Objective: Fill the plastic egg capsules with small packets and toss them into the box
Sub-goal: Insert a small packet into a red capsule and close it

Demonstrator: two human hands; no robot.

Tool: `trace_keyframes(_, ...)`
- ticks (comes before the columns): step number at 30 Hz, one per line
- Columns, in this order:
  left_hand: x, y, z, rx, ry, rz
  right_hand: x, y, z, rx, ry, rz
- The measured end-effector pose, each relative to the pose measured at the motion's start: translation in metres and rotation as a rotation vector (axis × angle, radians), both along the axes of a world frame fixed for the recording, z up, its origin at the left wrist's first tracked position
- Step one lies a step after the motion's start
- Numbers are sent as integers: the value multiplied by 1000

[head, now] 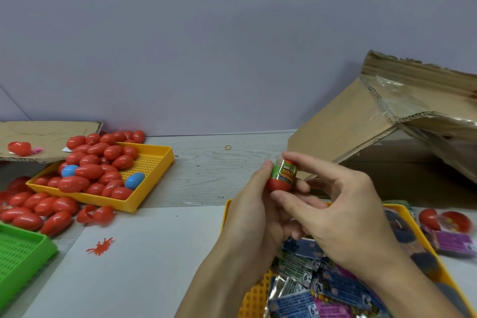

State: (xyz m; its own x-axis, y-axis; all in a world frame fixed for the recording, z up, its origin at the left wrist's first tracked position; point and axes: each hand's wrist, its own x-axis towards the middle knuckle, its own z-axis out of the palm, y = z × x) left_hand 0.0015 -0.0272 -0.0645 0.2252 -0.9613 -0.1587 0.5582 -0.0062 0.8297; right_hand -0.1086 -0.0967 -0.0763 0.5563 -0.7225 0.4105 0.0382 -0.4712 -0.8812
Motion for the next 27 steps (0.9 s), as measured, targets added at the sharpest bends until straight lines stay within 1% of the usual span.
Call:
trace_keyframes(1,0,0,-1,9,-37,42,0,1,1,-8,1,5)
trace_keyframes(4,2,-1,-3,17,-180,229,0,1,3,-167,90,-50)
trace_keyframes(5,5,-1,-4,4,-233,269,0,0,4,-187,98,-59)
trace_keyframes(8,8,1,-4,-8,-401,278,-1,-2,2,-226,124,-64)
trace_keyframes(9,7,2,-2,-4,-425,270,-1,-2,2,-227,130,-67)
trace_keyframes(11,4,2,0,2,-371,249,0,-2,2,-211,115,-81)
trace_keyframes(14,1,2,3,-8,-94,179,1,1,5,-157,62,-72)
trace_keyframes(16,1,2,5,-60,67,141,1,2,7,-120,-29,-41)
trace_keyframes(18,3,3,6,-108,166,124,-2,1,8,-64,-123,-14)
trace_keyframes(20,5,5,7,-140,253,108,-4,0,8,-37,-153,-20)
trace_keyframes(23,7,7,6,-166,320,103,-4,-1,8,9,-164,-36)
trace_keyframes(25,8,6,6,-163,305,123,-3,-2,7,32,-175,-45)
trace_keyframes(27,8,5,6,-158,246,160,-3,-2,6,48,-182,-60)
